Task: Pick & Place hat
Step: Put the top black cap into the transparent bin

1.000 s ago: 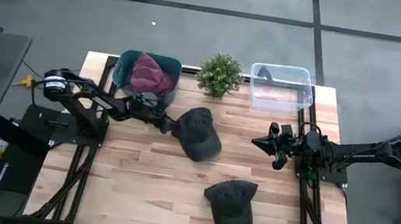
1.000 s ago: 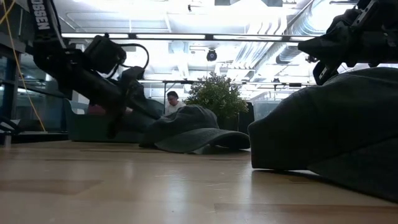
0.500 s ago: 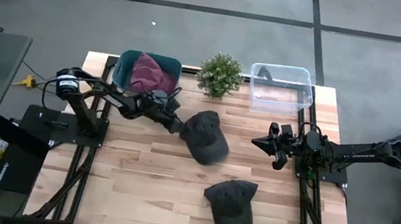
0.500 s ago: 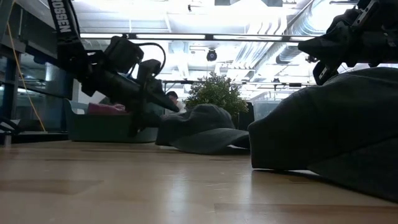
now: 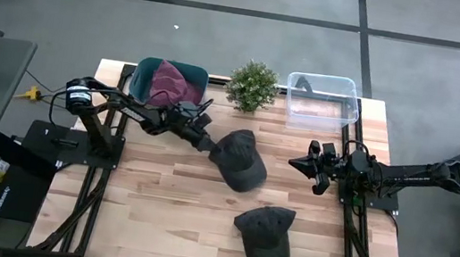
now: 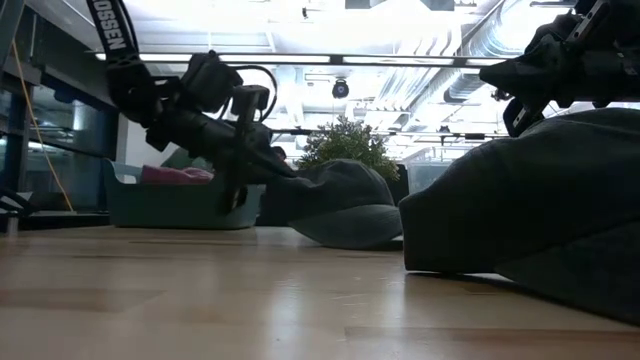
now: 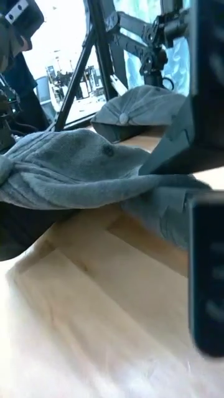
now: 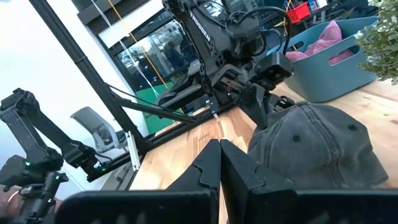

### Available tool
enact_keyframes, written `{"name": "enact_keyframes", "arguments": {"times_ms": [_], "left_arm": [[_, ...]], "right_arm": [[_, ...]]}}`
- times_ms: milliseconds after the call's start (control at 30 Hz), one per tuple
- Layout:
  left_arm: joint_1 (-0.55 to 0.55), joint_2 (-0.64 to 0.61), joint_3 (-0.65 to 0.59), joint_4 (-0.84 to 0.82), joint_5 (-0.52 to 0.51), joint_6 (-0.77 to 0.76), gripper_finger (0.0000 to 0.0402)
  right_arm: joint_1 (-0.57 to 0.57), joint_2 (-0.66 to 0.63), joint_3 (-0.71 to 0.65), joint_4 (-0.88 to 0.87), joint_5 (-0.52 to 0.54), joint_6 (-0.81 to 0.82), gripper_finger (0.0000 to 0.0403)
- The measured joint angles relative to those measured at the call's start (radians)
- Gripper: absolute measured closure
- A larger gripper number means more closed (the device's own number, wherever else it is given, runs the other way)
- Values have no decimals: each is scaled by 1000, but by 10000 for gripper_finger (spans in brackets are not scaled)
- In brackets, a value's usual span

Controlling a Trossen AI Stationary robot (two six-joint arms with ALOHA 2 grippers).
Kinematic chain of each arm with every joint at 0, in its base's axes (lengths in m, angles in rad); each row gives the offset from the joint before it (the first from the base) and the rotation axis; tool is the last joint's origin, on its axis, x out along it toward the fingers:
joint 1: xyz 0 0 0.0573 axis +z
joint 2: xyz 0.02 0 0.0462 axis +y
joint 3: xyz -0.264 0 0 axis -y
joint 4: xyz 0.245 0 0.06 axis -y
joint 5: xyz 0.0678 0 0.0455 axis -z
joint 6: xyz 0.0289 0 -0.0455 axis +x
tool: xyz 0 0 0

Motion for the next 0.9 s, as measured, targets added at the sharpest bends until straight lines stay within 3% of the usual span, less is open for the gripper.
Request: {"name": "enact_keyframes", "arguments": {"times_ms": [200,533,767,900], "left_arm": [[0,0,18,-1,-4,-39,399],[-8,0,61,5,25,-148,401],[-16,-46,83,0,52,-209,401],[-13,-126,83,-54,7,-213,401]], "right_arm": [[0,0,0,0,5,17,402],[1,0,0,0,-9,354,402],[1,0,0,1,-7,357,402],[1,0,0,1,-7,370,402]]}}
